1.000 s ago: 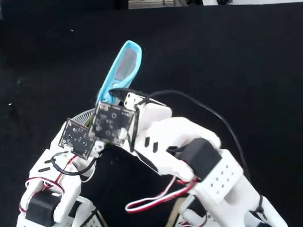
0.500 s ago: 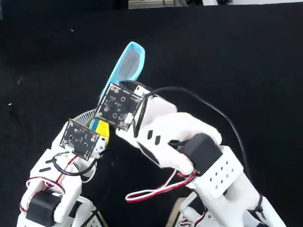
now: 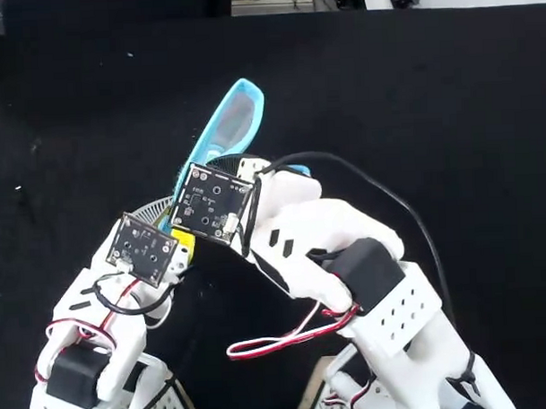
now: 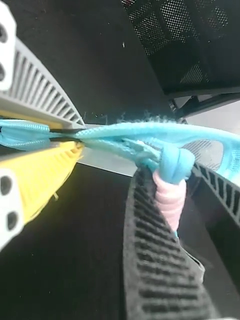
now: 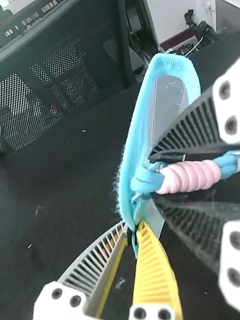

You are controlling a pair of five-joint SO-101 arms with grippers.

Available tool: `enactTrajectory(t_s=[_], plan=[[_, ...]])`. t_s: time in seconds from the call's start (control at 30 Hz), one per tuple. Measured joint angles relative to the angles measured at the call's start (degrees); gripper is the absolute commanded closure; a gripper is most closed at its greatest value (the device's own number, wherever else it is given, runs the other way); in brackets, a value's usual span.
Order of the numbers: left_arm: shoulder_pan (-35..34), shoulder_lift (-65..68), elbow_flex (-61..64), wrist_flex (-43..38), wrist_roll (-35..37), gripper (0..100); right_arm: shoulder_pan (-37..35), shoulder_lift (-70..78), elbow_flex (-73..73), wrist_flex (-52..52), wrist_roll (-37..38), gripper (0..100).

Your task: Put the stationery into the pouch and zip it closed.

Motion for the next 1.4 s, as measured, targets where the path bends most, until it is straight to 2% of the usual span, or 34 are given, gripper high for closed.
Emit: enactTrajectory(t_s=[0.23, 0.43, 0.7, 1.07, 1.13, 1.2, 1.27, 1.4], plan=[[0.4, 0.0, 0.0, 0.0, 0.0, 97, -0.6, 0.1, -4.8, 4.0, 0.1, 98.8], [0.4, 0.0, 0.0, -0.1, -0.1, 97, 4.2, 0.2, -4.8, 4.0, -1.8, 98.8], [0.4, 0.5, 0.8, 0.1, -0.1, 97, 13.0, 0.1, -5.5, 0.5, -9.0, 98.8], [0.4, 0.2, 2.0, 0.1, -0.1, 97, 14.4, 0.1, -5.5, -1.3, -9.8, 98.8], [0.4, 0.2, 1.9, 0.1, -0.1, 92, 12.8, 0.1, -5.5, -1.3, -9.8, 98.8], [0.4, 0.3, 1.3, 0.1, 0.1, 82, 10.5, 0.1, -5.5, -1.3, -9.8, 98.8], [0.4, 0.2, 0.5, 0.8, 2.6, 75, 8.0, 0.1, -5.5, -1.3, -9.8, 98.8], [0.4, 0.2, 0.2, 2.2, 12.0, 74, 5.9, 0.1, -6.4, -1.3, -9.8, 98.8]])
